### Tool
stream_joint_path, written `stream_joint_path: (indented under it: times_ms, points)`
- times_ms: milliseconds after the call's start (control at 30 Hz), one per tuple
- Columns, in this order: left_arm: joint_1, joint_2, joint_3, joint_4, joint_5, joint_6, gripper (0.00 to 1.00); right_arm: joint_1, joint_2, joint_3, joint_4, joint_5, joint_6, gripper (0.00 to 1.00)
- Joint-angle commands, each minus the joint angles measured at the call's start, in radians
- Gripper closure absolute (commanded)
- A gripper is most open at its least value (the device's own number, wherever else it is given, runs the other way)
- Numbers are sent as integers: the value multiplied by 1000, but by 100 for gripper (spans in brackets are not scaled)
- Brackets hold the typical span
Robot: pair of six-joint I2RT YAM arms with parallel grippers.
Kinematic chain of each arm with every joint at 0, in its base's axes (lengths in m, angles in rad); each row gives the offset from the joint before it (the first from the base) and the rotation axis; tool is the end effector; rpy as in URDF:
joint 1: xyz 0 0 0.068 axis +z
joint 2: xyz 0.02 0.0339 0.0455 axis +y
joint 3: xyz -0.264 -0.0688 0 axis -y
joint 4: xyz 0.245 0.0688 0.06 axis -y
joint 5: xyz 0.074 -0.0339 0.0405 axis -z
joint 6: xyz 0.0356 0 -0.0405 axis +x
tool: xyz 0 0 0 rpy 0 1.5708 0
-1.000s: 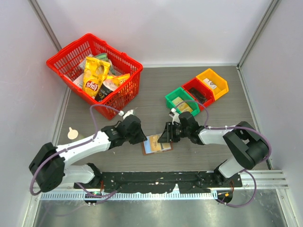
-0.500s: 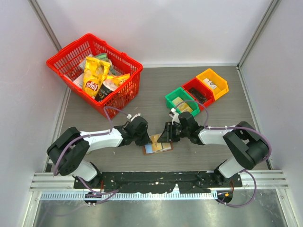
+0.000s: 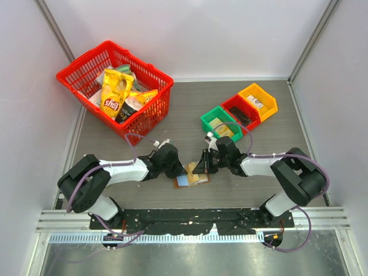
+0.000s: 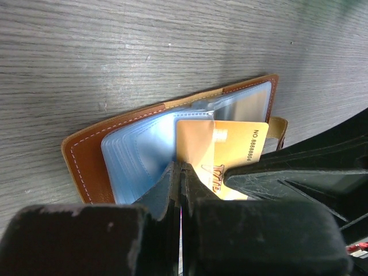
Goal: Take the credit cards out of the card holder
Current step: Remove the credit card from the card holder.
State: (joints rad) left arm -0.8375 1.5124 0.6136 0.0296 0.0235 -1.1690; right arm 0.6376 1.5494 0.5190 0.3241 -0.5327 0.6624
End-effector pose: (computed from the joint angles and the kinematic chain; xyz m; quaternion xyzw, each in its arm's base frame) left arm 0.1833 -0.2047 0.1390 -0.1510 0.9268 -0.2957 0.1754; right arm 0.2074 0.1761 0.1303 -0.0994 0.8773 0.4348 0.1771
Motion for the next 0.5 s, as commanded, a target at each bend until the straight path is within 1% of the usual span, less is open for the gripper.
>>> stream_joint_path:
  times_ms: [0,100,167,200,267,333,367,400,433,467]
  points:
    - [-5,40,-57,-138,-57,28,100,-19,-87,19,-98,43,-52,99]
    - [-3,25,-57,-138,-62,35,100,-58,-175,30,-201,71,-99,99]
    - [-3,-4,-51,-142,-68,45,100,-72,-230,51,-295,102,-142,99]
    - [-3,-24,-42,-145,-71,58,100,-73,-247,62,-375,126,-152,99]
    - [-3,-70,3,-177,-80,110,96,-72,-305,108,-484,157,-225,99]
    - [-3,-127,63,-218,-97,184,85,-73,-359,170,-598,180,-282,99]
    - [-5,-171,96,-250,-120,225,79,-75,-395,206,-627,188,-299,99]
    - [-2,-202,124,-267,-128,265,72,-75,-413,232,-687,203,-341,99]
    - [0,-234,161,-286,-140,314,62,-75,-448,281,-713,212,-360,99]
    - [3,-265,188,-298,-142,368,47,-75,-460,303,-768,224,-395,99]
